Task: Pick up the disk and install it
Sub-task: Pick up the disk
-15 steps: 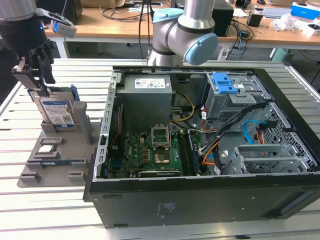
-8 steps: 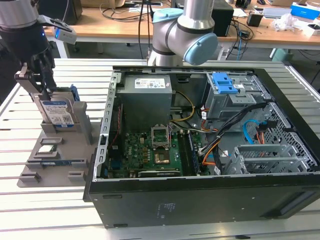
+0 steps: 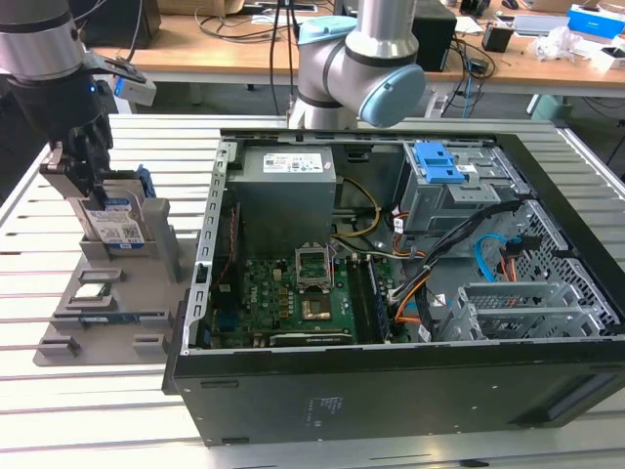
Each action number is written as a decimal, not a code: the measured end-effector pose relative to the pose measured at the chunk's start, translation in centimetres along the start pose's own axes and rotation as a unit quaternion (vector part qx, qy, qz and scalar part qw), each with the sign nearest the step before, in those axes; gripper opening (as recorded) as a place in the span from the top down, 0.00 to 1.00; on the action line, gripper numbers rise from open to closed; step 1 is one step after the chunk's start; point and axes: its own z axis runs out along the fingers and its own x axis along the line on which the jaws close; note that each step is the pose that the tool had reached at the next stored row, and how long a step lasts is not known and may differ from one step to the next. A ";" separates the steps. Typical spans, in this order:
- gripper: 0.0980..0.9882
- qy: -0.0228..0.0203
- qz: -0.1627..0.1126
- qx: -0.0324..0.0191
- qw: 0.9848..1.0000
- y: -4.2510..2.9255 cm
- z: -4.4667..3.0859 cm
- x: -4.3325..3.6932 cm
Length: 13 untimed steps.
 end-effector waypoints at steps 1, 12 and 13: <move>0.50 0.000 0.000 0.000 1.000 -0.01 0.18 0.00; 0.70 0.000 0.000 0.000 1.000 -0.01 0.32 0.01; 0.70 0.000 0.000 0.000 1.000 -0.01 0.32 0.01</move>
